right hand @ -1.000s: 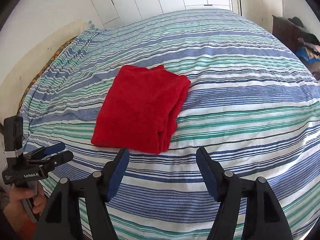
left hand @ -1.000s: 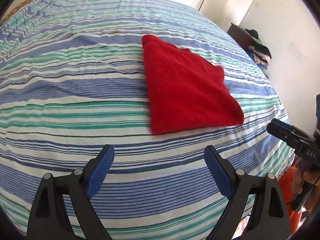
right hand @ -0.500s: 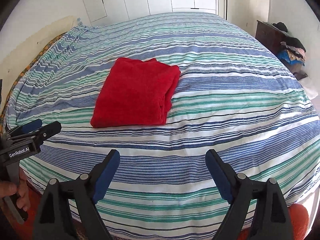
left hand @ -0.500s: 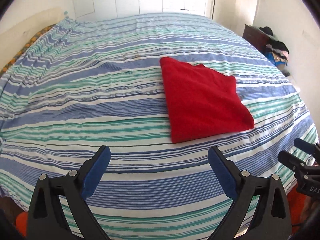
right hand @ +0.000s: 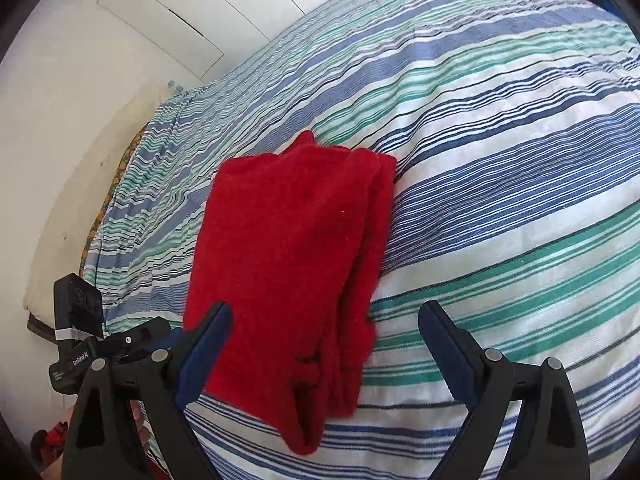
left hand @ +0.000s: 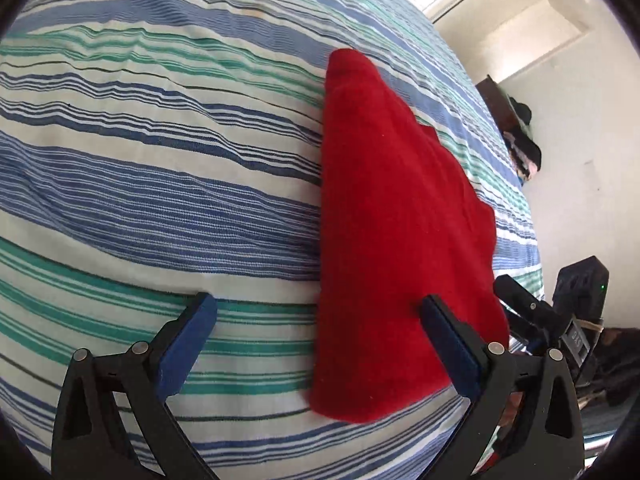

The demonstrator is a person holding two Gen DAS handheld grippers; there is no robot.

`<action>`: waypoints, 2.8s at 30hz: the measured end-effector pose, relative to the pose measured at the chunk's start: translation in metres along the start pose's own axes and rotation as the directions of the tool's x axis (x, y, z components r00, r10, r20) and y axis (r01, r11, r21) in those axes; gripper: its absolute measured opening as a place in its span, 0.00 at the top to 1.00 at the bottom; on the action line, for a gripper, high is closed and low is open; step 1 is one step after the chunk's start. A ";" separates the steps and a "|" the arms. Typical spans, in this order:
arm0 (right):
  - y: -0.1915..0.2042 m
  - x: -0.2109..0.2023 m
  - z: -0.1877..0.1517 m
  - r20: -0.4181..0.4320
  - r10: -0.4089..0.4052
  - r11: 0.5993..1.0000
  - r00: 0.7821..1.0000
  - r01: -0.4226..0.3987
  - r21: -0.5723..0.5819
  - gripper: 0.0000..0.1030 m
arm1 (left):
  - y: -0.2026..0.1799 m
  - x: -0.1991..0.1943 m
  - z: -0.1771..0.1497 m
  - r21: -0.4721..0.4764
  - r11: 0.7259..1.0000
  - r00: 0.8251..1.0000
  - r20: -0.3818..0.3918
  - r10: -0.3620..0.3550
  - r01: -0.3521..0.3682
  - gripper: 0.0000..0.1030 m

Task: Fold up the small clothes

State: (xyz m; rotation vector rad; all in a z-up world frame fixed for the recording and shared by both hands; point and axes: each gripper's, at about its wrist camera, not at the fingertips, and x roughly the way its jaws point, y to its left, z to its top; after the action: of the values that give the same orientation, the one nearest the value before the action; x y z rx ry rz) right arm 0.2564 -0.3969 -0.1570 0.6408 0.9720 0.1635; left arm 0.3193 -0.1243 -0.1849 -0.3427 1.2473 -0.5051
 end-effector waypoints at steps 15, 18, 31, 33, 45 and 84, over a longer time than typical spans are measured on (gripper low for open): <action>0.081 0.015 0.062 -0.057 0.096 0.979 0.994 -0.105 -0.175 0.80 | -0.063 -0.054 0.062 0.192 0.974 0.991 0.038 -0.125 0.116 0.75; 0.119 -0.008 0.082 0.015 0.139 0.960 0.990 -0.131 -0.247 0.80 | -0.067 -0.098 0.077 0.235 0.967 0.983 0.123 -0.135 0.103 0.75; 0.102 0.034 0.026 -0.027 -0.148 0.963 0.989 0.138 -0.232 0.26 | -0.011 -0.067 -0.008 0.278 0.916 0.954 0.153 0.256 -0.290 0.29; 0.094 0.016 0.006 0.024 -0.214 0.940 0.977 0.212 -0.267 0.24 | -0.014 -0.082 -0.041 0.316 0.891 0.940 0.200 0.275 -0.327 0.20; 0.153 -0.126 -0.119 0.174 -0.341 0.844 0.924 0.383 -0.376 0.00 | -0.063 -0.193 -0.144 0.212 0.745 0.727 0.494 0.476 -0.632 0.03; 0.231 -0.181 -0.191 0.221 -0.442 0.701 0.869 0.489 -0.519 0.00 | -0.062 -0.241 -0.197 0.209 0.829 0.847 0.261 0.464 -0.519 0.03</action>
State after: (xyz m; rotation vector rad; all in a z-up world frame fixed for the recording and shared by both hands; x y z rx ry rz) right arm 0.0334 -0.2016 0.0301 -0.1606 0.9189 -0.0356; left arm 0.0639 -0.0414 -0.0155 0.1677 1.0014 -0.1793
